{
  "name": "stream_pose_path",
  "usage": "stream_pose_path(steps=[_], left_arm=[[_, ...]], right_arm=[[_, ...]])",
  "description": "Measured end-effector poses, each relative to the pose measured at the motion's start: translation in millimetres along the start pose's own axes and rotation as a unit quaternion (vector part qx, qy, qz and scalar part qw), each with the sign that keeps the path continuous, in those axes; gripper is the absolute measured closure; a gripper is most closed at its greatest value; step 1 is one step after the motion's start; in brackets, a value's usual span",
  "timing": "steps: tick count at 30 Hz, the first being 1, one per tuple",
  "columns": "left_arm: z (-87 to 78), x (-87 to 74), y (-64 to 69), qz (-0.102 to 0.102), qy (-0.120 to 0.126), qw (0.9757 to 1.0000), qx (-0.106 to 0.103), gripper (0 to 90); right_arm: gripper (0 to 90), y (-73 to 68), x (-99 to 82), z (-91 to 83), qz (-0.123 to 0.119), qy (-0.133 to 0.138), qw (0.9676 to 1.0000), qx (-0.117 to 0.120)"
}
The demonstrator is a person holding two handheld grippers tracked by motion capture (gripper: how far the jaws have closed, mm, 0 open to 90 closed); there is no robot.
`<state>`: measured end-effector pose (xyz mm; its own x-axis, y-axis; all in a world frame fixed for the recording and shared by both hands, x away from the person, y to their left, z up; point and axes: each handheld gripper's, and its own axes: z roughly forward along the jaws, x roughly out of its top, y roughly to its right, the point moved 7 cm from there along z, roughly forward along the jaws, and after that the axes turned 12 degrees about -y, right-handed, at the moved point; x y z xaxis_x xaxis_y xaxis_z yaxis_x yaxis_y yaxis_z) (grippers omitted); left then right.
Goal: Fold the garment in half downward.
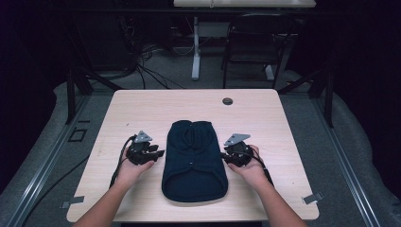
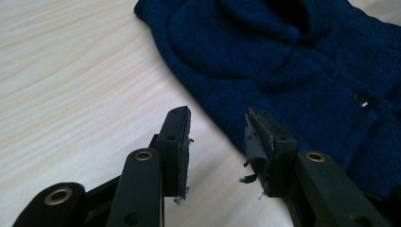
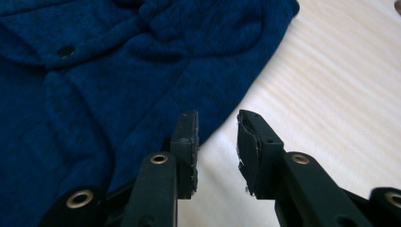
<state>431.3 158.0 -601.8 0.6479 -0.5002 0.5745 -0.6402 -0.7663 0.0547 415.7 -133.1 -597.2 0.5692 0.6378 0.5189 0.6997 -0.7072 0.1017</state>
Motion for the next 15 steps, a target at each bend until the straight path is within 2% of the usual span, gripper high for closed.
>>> stream_pose_path(steps=[4, 9, 11, 15], left_arm=[[10.8, 10.8, 0.5, 0.014, -0.015, 0.9998, 0.005, 60.4], [24.4, 20.3, 6.9, 0.044, -0.033, 0.9985, 0.005, 60.7], [29.4, 22.1, 9.8, 0.058, -0.04, 0.9975, 0.005, 60.6], [37.8, 22.0, 12.9, 0.064, -0.048, 0.9968, -0.002, 60.7]], right_arm=[[65.6, 4.6, 16.6, 6.8, -0.01, -0.003, 0.9999, -0.002], [68.1, 4.4, 32.7, 18.4, -0.022, -0.004, 0.9995, 0.02], [67.6, 2.7, 35.7, 25.0, -0.031, -0.011, 0.9994, 0.015], [69.1, -2.1, 38.8, 33.8, -0.051, -0.022, 0.9984, 0.011]])
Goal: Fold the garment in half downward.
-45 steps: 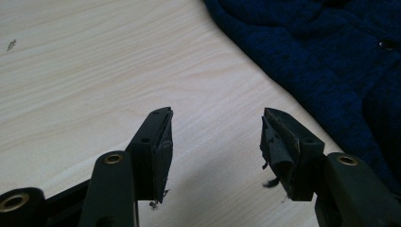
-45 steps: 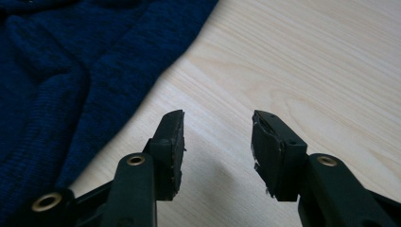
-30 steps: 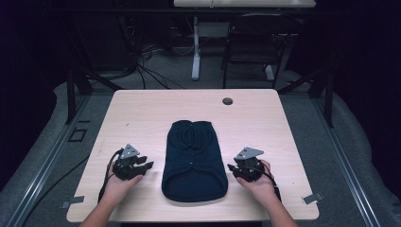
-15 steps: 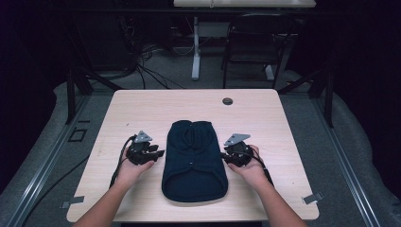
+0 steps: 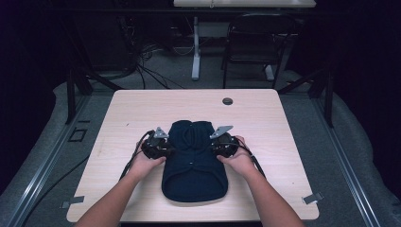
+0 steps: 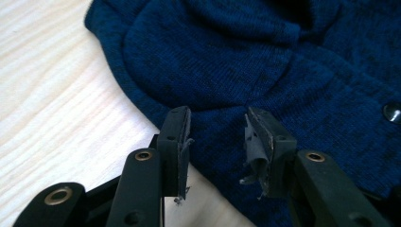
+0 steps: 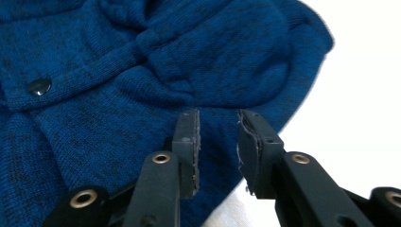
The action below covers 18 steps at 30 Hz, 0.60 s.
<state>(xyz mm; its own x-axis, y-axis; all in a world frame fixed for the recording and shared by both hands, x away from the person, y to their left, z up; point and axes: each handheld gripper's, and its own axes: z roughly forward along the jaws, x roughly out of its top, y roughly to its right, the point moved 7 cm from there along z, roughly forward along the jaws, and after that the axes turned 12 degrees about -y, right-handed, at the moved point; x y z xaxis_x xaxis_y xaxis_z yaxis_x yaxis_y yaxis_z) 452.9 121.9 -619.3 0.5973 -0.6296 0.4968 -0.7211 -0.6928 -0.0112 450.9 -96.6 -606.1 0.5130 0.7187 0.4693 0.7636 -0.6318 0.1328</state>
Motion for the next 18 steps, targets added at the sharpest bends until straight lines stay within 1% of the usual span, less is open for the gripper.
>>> stream_pose_path(steps=[2, 3, 4, 5, 6, 8, 10, 12, 13, 16, 18], left_arm=[[2.9, -1.0, 0.1, 0.004, -0.004, 1.0, 0.0, 60.9], [3.3, -0.7, 0.2, 0.005, -0.002, 1.0, 0.001, 62.8], [3.6, -0.6, 0.1, 0.004, -0.002, 1.0, 0.0, 63.8], [3.9, -0.7, 0.0, 0.002, -0.001, 1.0, -0.001, 63.6], [4.2, -1.0, -0.2, 0.0, -0.002, 1.0, -0.003, 63.3], [3.9, -1.9, -0.6, 0.006, -0.005, 0.9999, -0.009, 62.9], [3.8, -2.5, -1.0, 0.005, -0.007, 0.9998, -0.015, 62.4], [3.7, -2.9, -0.5, 0.006, -0.007, 0.9999, -0.013, 62.0], [3.6, -3.1, 0.3, 0.009, -0.007, 0.9999, -0.01, 62.0], [2.4, -4.8, 3.3, 0.02, -0.01, 0.9997, -0.004, 62.5], [1.0, -6.5, 6.0, 0.025, -0.013, 0.9996, -0.006, 64.3]], right_arm=[[70.4, -2.0, 0.3, 4.1, -0.007, -0.007, 0.9999, -0.003], [70.8, -3.1, 0.0, 6.7, -0.01, -0.011, 0.9999, 0.0], [71.0, -4.2, -1.4, 9.6, -0.011, -0.022, 0.9997, 0.009], [71.7, -5.6, -2.5, 12.5, -0.013, -0.025, 0.9996, 0.011], [72.5, -6.1, -3.6, 13.0, -0.021, -0.028, 0.9994, 0.008], [73.7, -6.5, -4.0, 12.6, -0.021, -0.03, 0.9993, 0.01], [74.6, -7.9, -4.2, 12.7, -0.023, -0.028, 0.9993, 0.011], [75.4, -10.4, -4.9, 12.1, -0.024, -0.029, 0.9992, 0.014], [76.1, -11.0, -5.7, 11.3, -0.028, -0.033, 0.999, 0.012], [77.2, -16.4, -8.1, 9.6, -0.026, -0.033, 0.9988, 0.025], [77.2, -19.0, -10.0, 8.2, -0.027, -0.032, 0.9988, 0.027]])
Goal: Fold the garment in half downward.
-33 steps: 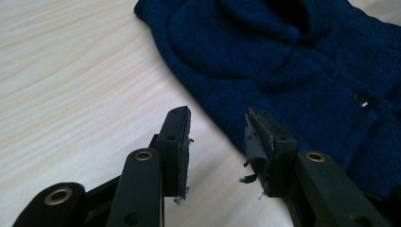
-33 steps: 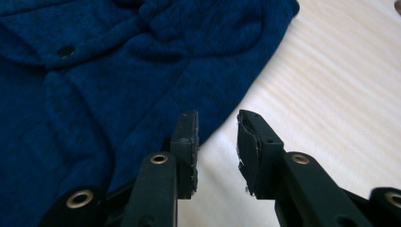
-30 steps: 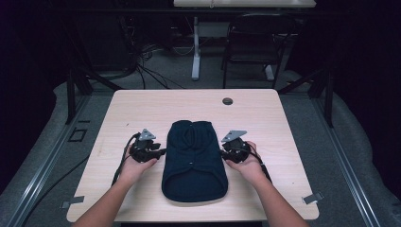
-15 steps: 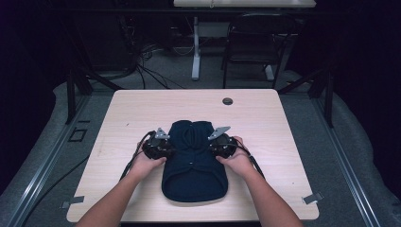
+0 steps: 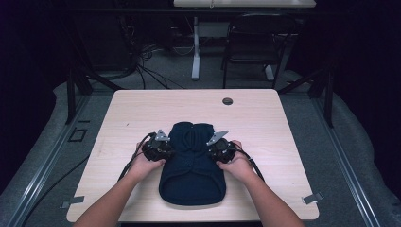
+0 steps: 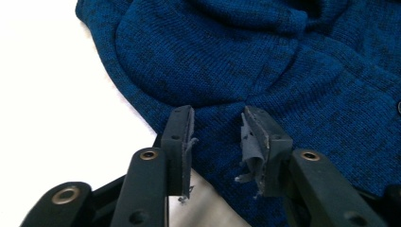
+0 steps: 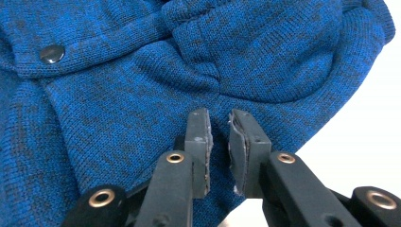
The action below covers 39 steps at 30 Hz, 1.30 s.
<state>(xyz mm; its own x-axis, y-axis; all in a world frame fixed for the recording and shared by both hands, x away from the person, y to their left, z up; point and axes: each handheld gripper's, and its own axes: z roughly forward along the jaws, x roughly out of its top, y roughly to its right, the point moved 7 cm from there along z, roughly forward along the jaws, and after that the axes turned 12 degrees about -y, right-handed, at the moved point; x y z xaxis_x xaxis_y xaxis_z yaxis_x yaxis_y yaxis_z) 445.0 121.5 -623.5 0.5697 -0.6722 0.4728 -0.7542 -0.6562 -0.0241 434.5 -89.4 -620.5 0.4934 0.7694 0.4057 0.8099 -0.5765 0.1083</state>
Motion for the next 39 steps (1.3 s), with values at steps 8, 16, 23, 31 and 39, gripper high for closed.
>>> stream_pose_path(steps=[8, 16, 23, 31, 39], left_arm=[[-5.6, -9.6, 10.9, 0.023, -0.003, 0.9997, -0.004, 67.1], [-9.2, -15.1, 15.7, 0.027, -0.006, 0.9995, -0.014, 67.1], [-23.9, -1.7, 10.9, 0.028, -0.007, 0.9994, -0.017, 63.2], [-35.5, 33.2, -1.8, 0.037, 0.006, 0.9992, -0.012, 60.0], [-31.5, 56.4, -18.4, 0.027, 0.013, 0.9995, -0.009, 59.7]], right_arm=[[77.3, -12.2, -4.8, -3.6, -0.019, -0.002, 0.9998, -0.001], [79.1, -22.1, -8.1, -7.2, -0.032, -0.014, 0.9994, 0.009], [76.3, -24.2, 3.3, -21.4, -0.06, -0.018, 0.998, -0.003], [72.4, 2.6, 32.9, -39.3, -0.063, -0.016, 0.9977, -0.02], [64.7, 30.9, 59.3, -40.0, -0.052, -0.01, 0.9982, -0.027]])
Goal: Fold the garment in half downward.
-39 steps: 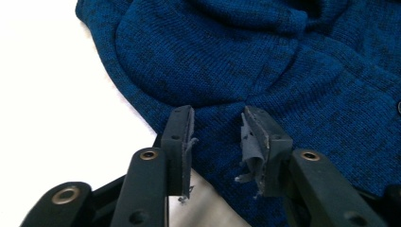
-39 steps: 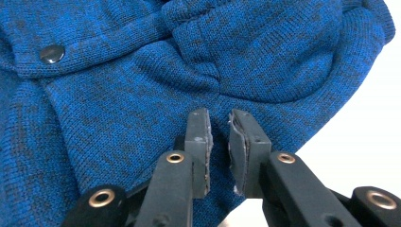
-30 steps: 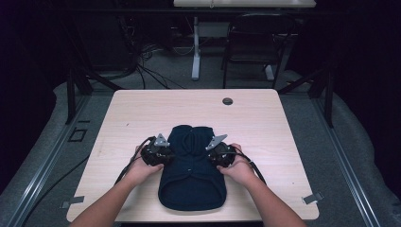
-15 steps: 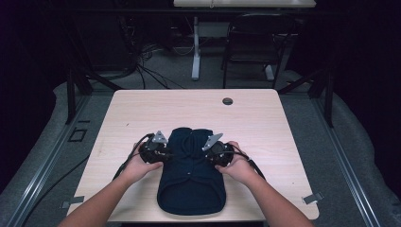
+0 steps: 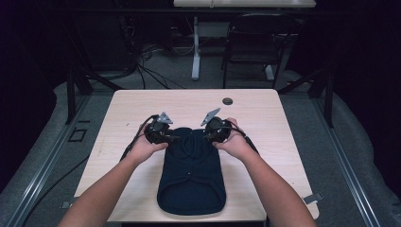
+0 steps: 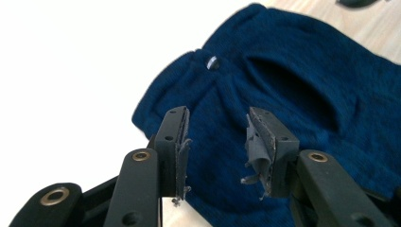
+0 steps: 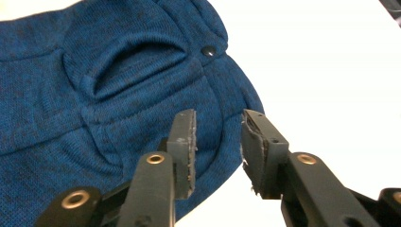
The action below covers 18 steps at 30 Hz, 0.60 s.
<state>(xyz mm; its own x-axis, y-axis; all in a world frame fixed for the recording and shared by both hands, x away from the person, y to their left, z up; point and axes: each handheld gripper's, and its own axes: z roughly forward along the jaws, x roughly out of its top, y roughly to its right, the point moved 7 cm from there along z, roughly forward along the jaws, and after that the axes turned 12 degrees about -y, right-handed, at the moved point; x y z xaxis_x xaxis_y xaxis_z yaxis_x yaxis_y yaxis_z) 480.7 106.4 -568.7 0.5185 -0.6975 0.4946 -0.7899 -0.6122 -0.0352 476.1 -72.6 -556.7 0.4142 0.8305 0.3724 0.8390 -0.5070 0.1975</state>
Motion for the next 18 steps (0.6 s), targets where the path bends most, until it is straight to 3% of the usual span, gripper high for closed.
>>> stream_pose_path(steps=[4, 11, 18], left_arm=[[2.3, 5.2, -3.7, 0.002, 0.001, 0.9999, -0.011, 67.7], [8.5, 12.7, -13.4, -0.008, -0.003, 1.0, -0.001, 62.4], [18.9, 15.7, -25.2, -0.014, -0.009, 0.9992, 0.036, 61.4]], right_arm=[[65.0, 6.1, 6.5, 3.7, 0.001, 0.002, 0.9999, 0.015], [65.2, 16.4, 11.9, 9.7, 0.009, -0.005, 0.9999, 0.012], [70.0, 25.7, 14.0, 18.5, 0.001, -0.015, 0.9998, -0.016]])
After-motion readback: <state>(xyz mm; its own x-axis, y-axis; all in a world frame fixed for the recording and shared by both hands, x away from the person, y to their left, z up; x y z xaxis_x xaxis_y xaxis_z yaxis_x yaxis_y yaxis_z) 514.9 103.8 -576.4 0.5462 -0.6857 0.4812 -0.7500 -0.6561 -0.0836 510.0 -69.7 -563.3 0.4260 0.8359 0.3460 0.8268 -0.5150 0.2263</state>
